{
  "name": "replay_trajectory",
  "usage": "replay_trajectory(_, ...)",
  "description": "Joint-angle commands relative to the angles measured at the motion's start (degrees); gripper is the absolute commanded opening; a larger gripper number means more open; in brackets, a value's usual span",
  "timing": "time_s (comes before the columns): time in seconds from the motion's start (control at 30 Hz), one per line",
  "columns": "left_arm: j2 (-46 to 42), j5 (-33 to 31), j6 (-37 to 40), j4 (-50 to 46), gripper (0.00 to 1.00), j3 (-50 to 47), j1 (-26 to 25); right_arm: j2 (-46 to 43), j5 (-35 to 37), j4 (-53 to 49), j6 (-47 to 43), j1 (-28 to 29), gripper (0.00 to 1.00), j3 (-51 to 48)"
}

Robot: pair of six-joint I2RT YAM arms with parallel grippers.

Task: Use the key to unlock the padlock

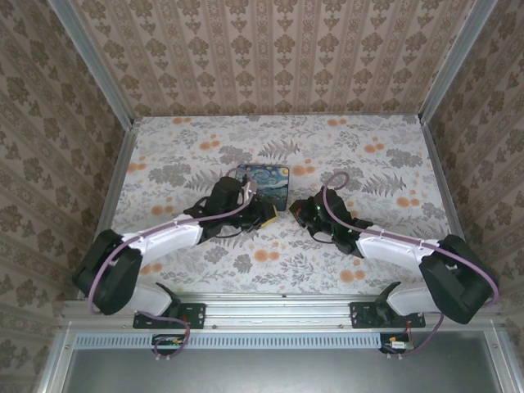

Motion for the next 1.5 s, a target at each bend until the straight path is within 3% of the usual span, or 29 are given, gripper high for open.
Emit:
replay_trajectory(0.0,3.71,4.13,-4.71,10.38,0.19,-0.01,-1.36,0.75,4.09,1.17,7.95,-0.07,0.03,-1.04)
replay_trajectory(0.23,9.07,4.33,-11.39,20.76,0.17,-0.16,-1.68,1.67,4.06,2.2,8.38,0.02,0.02,-1.22)
replay_trajectory(0.73,10.32,3.47,-12.1,20.3,0.16,0.0,-1.77,2.68,2.98,7.11,11.67,0.12,0.01,-3.03)
replay_trajectory(0.97,7.03,0.86,-8.46,11.87,0.26,0.03,-1.86,1.69,4.24,5.81,11.14,0.16,0.01,-3.05)
replay_trajectory(1.47,10.13,0.62,-12.41,18.57,0.19,-0.61,-1.55,2.68,2.62,10.29,14.24,1.82,0.01,-3.51)
